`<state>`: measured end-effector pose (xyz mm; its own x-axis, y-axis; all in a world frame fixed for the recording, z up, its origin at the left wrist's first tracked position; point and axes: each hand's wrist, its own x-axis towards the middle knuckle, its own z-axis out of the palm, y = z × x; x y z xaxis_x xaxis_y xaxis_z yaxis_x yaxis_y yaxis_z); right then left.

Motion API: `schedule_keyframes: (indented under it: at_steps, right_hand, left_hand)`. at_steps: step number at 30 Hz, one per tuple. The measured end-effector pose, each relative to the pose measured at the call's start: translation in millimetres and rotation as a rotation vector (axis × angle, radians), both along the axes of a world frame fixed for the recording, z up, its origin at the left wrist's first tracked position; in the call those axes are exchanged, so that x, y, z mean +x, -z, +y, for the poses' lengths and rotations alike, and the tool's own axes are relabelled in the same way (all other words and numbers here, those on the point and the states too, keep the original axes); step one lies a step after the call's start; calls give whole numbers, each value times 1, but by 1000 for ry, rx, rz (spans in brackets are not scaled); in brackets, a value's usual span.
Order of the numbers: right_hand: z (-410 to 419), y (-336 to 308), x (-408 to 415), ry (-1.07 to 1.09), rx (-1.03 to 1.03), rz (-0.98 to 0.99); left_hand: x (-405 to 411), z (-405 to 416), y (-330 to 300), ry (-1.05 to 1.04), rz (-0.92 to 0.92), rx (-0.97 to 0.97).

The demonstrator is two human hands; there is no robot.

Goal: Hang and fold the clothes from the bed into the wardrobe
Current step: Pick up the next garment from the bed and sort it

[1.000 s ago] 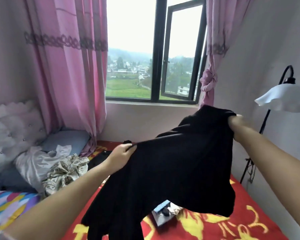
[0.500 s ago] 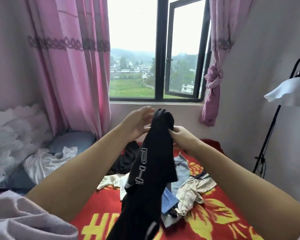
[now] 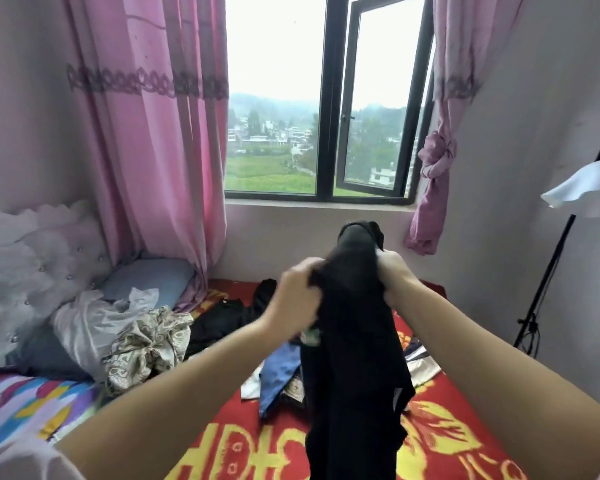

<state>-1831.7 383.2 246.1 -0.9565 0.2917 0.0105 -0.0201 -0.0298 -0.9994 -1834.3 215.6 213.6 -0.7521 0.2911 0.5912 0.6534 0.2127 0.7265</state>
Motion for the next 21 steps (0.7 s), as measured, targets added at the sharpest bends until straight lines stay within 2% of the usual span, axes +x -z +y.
schedule_keyframes:
  at_steps: [3, 5, 7, 9, 11, 13, 15, 18, 20, 21]
  right_hand:
    - [33, 9, -9, 108, 207, -103]
    - [48, 17, 0, 68, 418, -136]
    - [49, 18, 9, -11, 490, -145]
    - [38, 9, 19, -98, 391, -82]
    - [19, -2, 32, -285, 307, -50]
    - [-3, -8, 45, -519, 428, -109]
    - [-22, -3, 55, -672, 706, -186]
    - [-50, 26, 61, -663, 1041, -168]
    - [-61, 47, 51, -481, 1012, -104]
    - [-62, 53, 45, -397, 922, -65]
  left_hand:
    - [-17, -11, -42, -65, -426, 377]
    - [-22, -18, -64, -29, -584, 468]
    - [-14, -16, -83, 32, -619, 462]
    - [-13, -7, -89, 65, -661, 458]
    - [-13, 2, -87, 53, -701, 472]
    - [-19, 10, -81, 6, -721, 491]
    - [-24, 10, -80, -58, -745, 516]
    - [-24, 7, -80, -71, -780, 535]
    - [-26, 3, -81, -85, -754, 495]
    - [-30, -3, -83, -91, -740, 504]
